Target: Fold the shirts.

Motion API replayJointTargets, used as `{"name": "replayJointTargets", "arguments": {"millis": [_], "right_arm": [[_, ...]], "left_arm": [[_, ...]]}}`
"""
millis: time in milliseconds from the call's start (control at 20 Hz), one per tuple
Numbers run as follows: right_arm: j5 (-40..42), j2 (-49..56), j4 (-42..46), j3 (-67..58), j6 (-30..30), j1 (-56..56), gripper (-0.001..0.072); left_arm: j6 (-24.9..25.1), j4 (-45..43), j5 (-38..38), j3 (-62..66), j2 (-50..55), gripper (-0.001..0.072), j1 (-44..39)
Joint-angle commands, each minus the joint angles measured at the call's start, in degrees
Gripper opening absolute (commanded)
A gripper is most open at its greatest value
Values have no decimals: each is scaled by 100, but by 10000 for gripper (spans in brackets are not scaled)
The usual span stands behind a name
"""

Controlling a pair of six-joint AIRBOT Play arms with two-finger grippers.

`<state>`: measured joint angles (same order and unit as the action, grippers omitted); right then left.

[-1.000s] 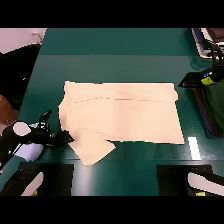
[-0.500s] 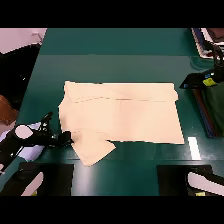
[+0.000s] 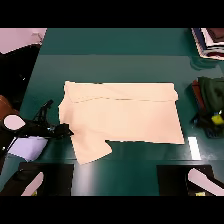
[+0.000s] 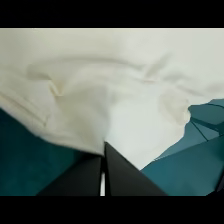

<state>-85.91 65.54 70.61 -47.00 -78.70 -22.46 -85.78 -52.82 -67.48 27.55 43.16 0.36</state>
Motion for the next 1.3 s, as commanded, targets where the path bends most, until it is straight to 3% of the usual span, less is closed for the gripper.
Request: {"name": "replayJointTargets", "arguments": {"millis": [0, 250, 450, 650, 900, 1050, 1250], "right_arm": [[275, 31, -61, 1241, 90, -431, 405], [730, 179, -61, 1451, 74, 433, 390], [793, -291, 17, 1449, 81, 863, 19], [140, -1233, 684, 1449, 79, 881, 18], [-413, -2315, 997, 1191, -44, 905, 17], [-107, -2033, 1001, 411, -85, 1283, 16], [750, -678, 997, -754, -155, 1969, 16]], "left_arm": [[74, -33, -46, 173, -7, 24, -2], [79, -120, -66, 173, -7, 25, -2], [111, -577, -518, 240, -13, 22, -2], [-282, -1178, -1283, 352, -833, 21, -2], [-581, -929, -2017, 754, -1266, 22, -2], [-334, -940, -1255, 1189, -730, 22, -2], [122, -955, 122, 1996, 754, 23, -2]]}}
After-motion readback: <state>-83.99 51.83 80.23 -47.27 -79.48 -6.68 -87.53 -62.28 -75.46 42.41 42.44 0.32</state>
